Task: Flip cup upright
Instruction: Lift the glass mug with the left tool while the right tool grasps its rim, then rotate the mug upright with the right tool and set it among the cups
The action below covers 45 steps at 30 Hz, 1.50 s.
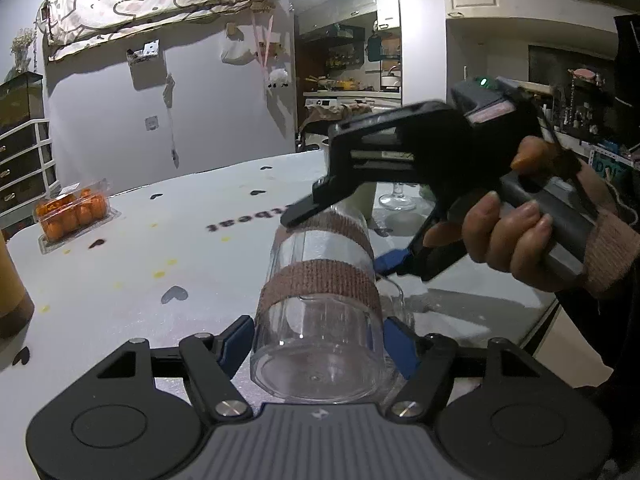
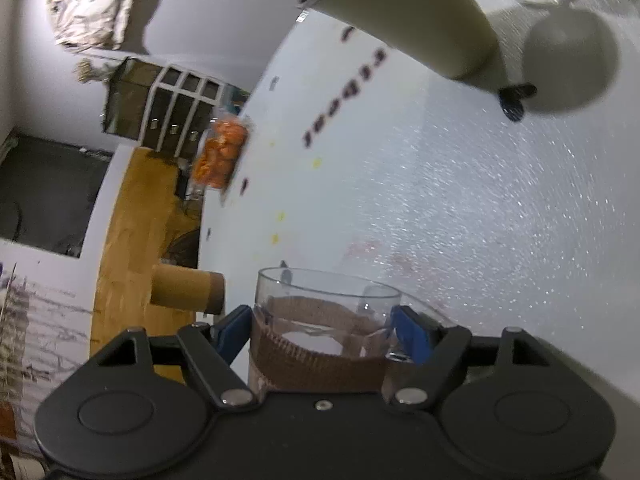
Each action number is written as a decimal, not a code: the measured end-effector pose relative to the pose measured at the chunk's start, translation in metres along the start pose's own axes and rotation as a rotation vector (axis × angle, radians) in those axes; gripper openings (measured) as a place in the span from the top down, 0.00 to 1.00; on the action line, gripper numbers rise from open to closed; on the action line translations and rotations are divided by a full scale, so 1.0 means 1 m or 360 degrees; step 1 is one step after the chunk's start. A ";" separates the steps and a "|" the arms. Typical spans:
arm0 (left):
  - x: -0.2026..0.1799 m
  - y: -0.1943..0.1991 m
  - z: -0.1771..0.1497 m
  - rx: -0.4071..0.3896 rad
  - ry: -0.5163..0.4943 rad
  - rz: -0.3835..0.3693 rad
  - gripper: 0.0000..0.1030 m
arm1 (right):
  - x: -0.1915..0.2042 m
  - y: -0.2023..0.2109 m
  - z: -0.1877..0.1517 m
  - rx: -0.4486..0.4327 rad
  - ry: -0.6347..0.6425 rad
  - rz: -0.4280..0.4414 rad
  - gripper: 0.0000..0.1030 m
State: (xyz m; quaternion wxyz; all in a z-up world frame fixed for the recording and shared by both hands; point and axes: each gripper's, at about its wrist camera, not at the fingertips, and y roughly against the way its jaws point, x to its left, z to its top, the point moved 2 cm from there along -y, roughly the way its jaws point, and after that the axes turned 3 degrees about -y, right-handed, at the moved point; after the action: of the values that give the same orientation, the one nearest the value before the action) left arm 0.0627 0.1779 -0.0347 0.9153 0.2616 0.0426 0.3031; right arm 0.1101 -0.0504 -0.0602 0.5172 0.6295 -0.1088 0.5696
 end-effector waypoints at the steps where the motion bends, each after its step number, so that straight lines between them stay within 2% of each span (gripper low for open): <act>1: -0.001 0.000 0.001 -0.0007 0.0001 -0.0011 0.25 | 0.005 0.005 -0.002 -0.0022 0.0061 0.0008 0.24; 3: -0.005 0.001 0.001 -0.0028 -0.0011 -0.0010 0.18 | 0.018 0.018 -0.008 -0.0081 0.0220 0.0018 0.24; 7: -0.011 0.003 0.003 -0.0093 -0.0014 -0.0023 0.13 | 0.048 0.050 -0.026 -0.0236 0.0651 -0.0027 0.25; 10: -0.011 0.003 0.005 -0.0137 0.0028 -0.0014 0.10 | 0.057 0.069 -0.029 -0.0382 0.0879 -0.0122 0.25; 15: -0.010 0.006 0.006 -0.0251 0.0192 -0.0028 0.09 | 0.054 0.090 -0.018 -0.0591 0.1161 -0.0298 0.25; 18: -0.011 0.005 0.005 -0.0274 0.0227 -0.0021 0.08 | 0.052 0.095 -0.005 -0.0610 0.1365 -0.0386 0.25; 24: -0.009 -0.003 0.000 -0.0239 0.0253 -0.0007 0.08 | 0.039 0.101 0.028 -0.0502 0.1646 -0.0530 0.25; 27: -0.008 -0.004 -0.002 -0.0233 0.0249 -0.0005 0.08 | 0.031 0.104 0.039 -0.0524 0.1743 -0.0594 0.25; 37: -0.007 -0.009 -0.005 -0.0219 0.0249 -0.0004 0.08 | 0.014 0.120 0.061 -0.0588 0.1825 -0.0663 0.25; 41: -0.007 -0.010 -0.004 -0.0218 0.0247 0.0001 0.08 | 0.009 0.125 0.062 -0.0595 0.1778 -0.0632 0.25; 43: -0.009 -0.011 -0.004 -0.0217 0.0246 0.0011 0.04 | 0.008 0.125 0.063 -0.0610 0.1744 -0.0621 0.24; 44: -0.009 -0.011 -0.004 -0.0221 0.0245 0.0020 0.03 | 0.009 0.127 0.062 -0.0641 0.1742 -0.0616 0.19; 45: -0.009 -0.011 -0.004 -0.0225 0.0242 0.0029 0.03 | 0.011 0.129 0.060 -0.0684 0.1744 -0.0612 0.08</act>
State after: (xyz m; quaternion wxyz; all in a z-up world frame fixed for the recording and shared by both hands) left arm 0.0606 0.1667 -0.0442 0.9228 0.1731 0.0881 0.3327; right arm 0.0559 -0.1490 0.0283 0.7065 0.1356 0.1757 0.6721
